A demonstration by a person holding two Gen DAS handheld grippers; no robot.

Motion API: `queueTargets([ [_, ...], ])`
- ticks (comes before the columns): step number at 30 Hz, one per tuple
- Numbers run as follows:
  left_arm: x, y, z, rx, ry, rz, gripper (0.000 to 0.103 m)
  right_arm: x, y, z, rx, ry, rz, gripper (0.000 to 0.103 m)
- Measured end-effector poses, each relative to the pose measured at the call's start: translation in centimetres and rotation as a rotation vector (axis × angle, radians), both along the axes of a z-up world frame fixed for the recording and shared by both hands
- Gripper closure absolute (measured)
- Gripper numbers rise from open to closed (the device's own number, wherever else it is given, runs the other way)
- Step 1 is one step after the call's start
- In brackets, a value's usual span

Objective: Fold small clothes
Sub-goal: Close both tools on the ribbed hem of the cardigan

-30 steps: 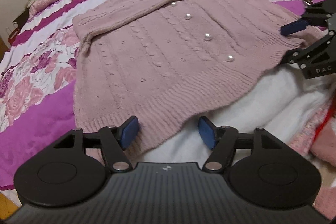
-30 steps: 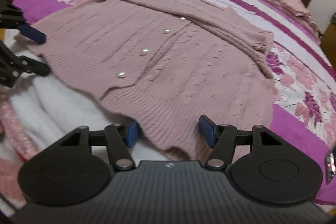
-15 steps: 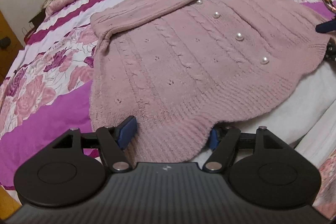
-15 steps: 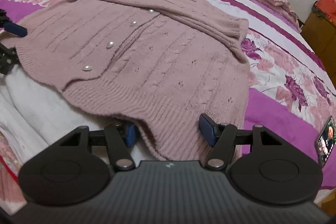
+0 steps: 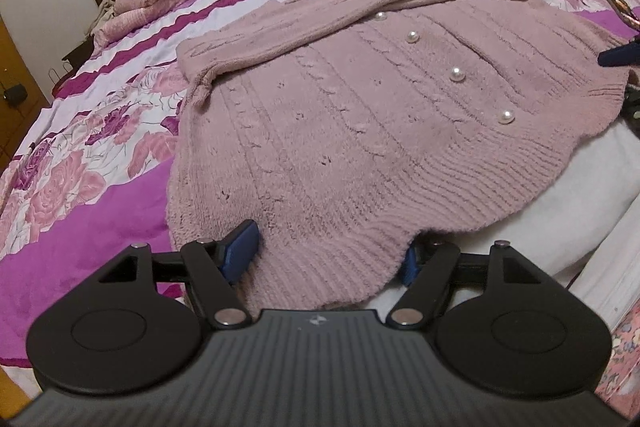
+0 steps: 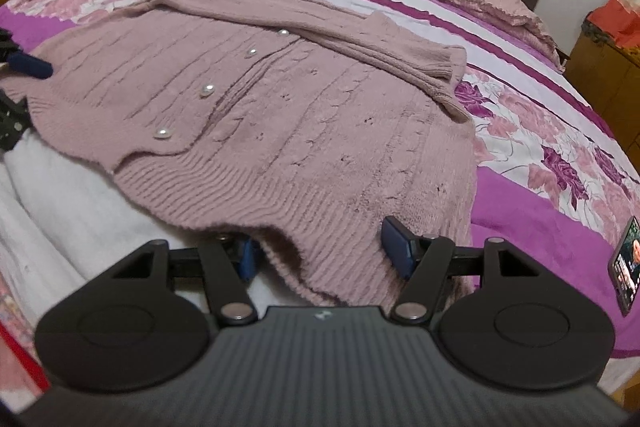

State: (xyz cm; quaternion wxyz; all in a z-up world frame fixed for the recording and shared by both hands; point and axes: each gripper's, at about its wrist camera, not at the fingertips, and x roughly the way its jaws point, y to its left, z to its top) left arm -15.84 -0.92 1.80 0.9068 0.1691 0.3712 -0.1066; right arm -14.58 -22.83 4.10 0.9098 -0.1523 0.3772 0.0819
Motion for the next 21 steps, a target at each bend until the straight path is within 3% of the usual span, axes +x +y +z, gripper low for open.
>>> queueTargets([
  [15, 0.1, -0.3, -0.1, 0.024, 0.009, -0.004, 0.027, -0.4, -0.5, 0.1, 0.056, -0.038, -0.028, 0.037],
  [17, 0.0, -0.5, 0.0, 0.033, 0.001, -0.008, 0.027, -0.6, -0.7, 0.3, 0.074, -0.056, -0.04, 0.047],
  [19, -0.3, -0.6, 0.3, 0.039, -0.027, -0.024, 0.031, -0.8, -1.1, 0.6, 0.093, -0.082, -0.063, 0.068],
  [20, -0.5, -0.7, 0.4, 0.041, -0.041, -0.038, 0.035, -0.8, -1.5, 0.8, 0.105, -0.092, -0.076, 0.074],
  [21, -0.6, -0.8, 0.6, 0.034, -0.044, -0.055, 0.047, -0.8, -1.8, 1.0, 0.121, -0.099, -0.088, 0.081],
])
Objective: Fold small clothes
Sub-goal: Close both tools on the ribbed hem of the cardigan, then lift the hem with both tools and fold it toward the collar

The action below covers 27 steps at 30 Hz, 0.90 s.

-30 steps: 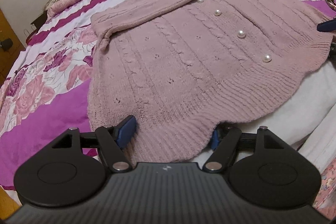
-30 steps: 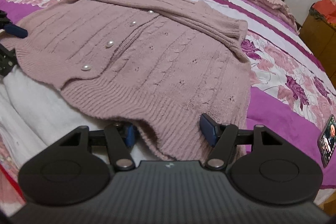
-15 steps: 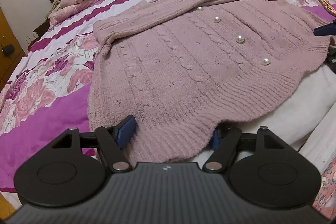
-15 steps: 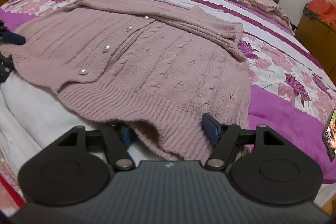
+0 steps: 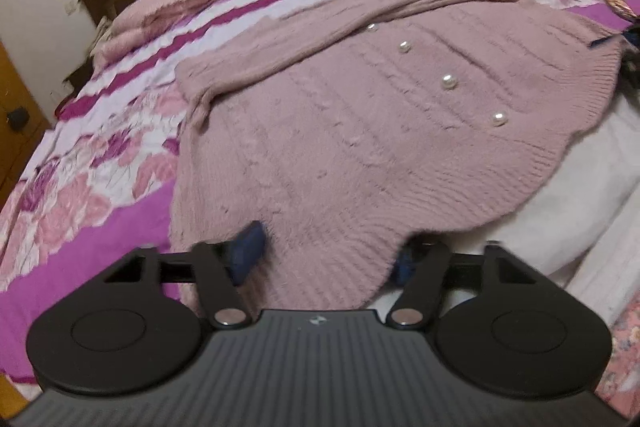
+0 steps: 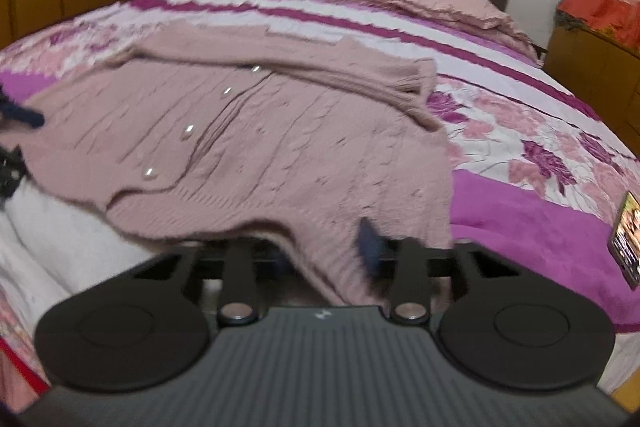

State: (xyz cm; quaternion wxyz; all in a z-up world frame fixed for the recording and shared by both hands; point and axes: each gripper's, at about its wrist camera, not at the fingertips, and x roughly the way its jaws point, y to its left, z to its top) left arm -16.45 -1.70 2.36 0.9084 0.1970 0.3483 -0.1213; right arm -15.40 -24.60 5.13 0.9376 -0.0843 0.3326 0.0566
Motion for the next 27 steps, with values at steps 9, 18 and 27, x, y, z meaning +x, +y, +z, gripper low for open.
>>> queueTargets([
  [9, -0.1, -0.2, 1.6, -0.079, -0.041, -0.024, 0.093, 0.0, -0.4, 1.9, 0.026, -0.078, -0.023, 0.094],
  [18, 1.3, 0.3, 6.0, -0.135, -0.196, 0.029, 0.095, 1.8, -0.3, 4.9, 0.028, -0.186, -0.031, 0.094],
  [27, 5.2, -0.1, 9.0, -0.153, -0.275, 0.07, 0.097, 5.6, -0.1, 6.9, 0.027, -0.242, -0.054, 0.095],
])
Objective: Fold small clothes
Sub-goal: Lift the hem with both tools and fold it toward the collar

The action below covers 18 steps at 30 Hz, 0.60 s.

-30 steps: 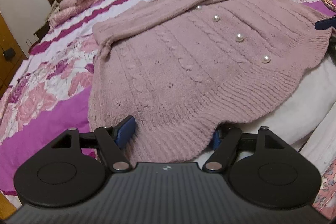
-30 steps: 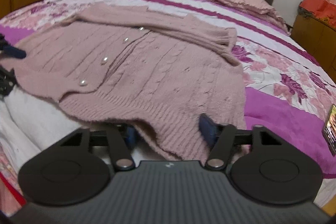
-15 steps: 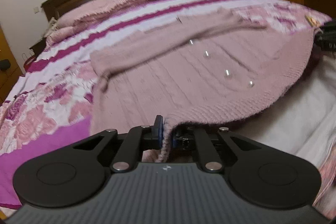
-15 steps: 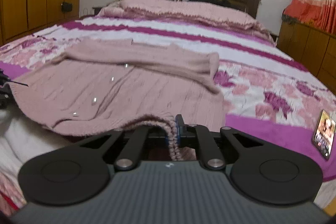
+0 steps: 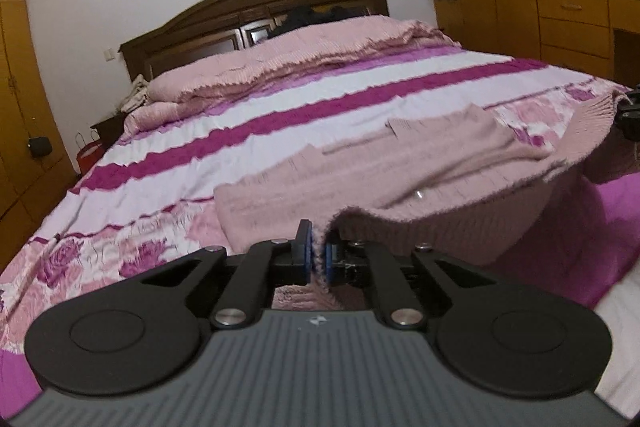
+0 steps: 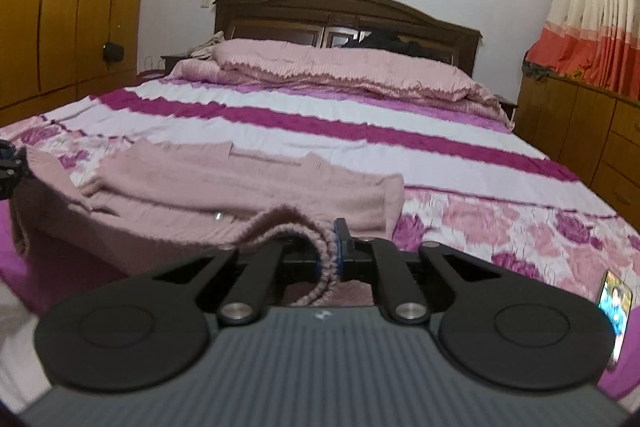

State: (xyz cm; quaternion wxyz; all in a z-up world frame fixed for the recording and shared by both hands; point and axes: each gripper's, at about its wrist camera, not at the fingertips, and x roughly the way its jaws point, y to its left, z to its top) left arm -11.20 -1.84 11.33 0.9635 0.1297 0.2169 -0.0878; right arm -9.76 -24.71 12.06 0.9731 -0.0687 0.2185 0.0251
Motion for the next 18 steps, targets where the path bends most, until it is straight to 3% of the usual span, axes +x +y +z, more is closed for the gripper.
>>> queueTargets([
  [10, 4.8, 0.1, 2.9, 0.009, -0.089, 0.063, 0.097, 4.5, 0.4, 1.9, -0.019, -0.074, -0.024, 0.095],
  [18, 11.7, -0.7, 5.6, 0.018, -0.15, 0.086, 0.097, 9.0, 1.1, 3.3, -0.056, -0.12, -0.047, 0.095],
])
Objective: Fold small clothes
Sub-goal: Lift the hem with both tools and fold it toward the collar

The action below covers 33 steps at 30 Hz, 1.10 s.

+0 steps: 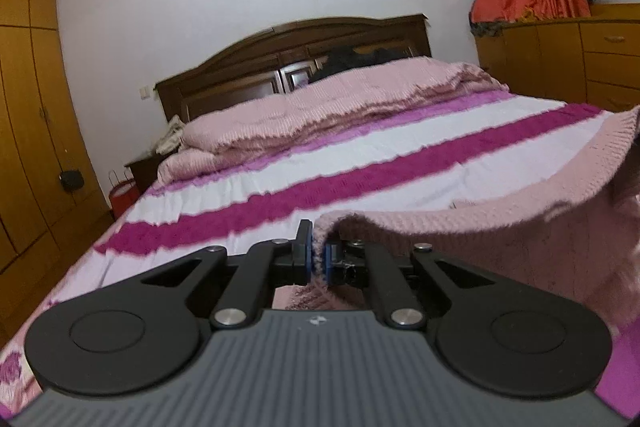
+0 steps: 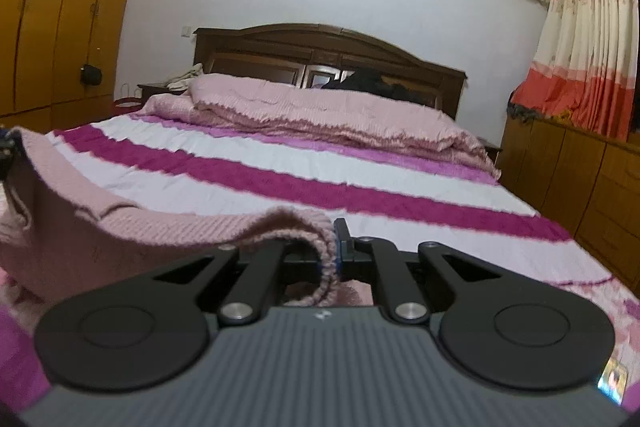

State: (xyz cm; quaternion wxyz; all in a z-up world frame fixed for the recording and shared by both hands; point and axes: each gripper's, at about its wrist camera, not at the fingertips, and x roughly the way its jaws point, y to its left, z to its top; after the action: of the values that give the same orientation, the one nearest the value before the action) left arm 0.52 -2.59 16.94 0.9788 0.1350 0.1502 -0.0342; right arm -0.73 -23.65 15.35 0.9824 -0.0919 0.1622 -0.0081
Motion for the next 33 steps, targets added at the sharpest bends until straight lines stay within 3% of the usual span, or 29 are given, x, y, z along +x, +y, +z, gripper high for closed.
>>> queueTargets([
  [8, 8.7, -1.2, -0.4, 0.004, 0.021, 0.021, 0.097, 6.3, -0.7, -1.1, 0.0, 0.02, -0.056, 0.095],
  [18, 17.9, -1.2, -9.0, 0.047, 0.18, 0.067, 0.097, 12.9, 0.0, -7.6, -0.039, 0.134, -0.066, 0.095],
  [25, 21.1, -0.1, -14.7, 0.05, 0.303, 0.075, 0.097, 15.6, 0.2, -11.7, -0.07, 0.237, -0.082, 0.094],
  [28, 21.4, 0.1, -15.2, 0.042, 0.301, 0.069, 0.096, 16.1, 0.0, -13.1, -0.053, 0.291, -0.086, 0.092],
  [33, 20.9, 0.4, -14.7, 0.036, 0.31, 0.051, 0.095, 16.0, -0.3, -13.1, -0.034, 0.295, -0.077, 0.092],
])
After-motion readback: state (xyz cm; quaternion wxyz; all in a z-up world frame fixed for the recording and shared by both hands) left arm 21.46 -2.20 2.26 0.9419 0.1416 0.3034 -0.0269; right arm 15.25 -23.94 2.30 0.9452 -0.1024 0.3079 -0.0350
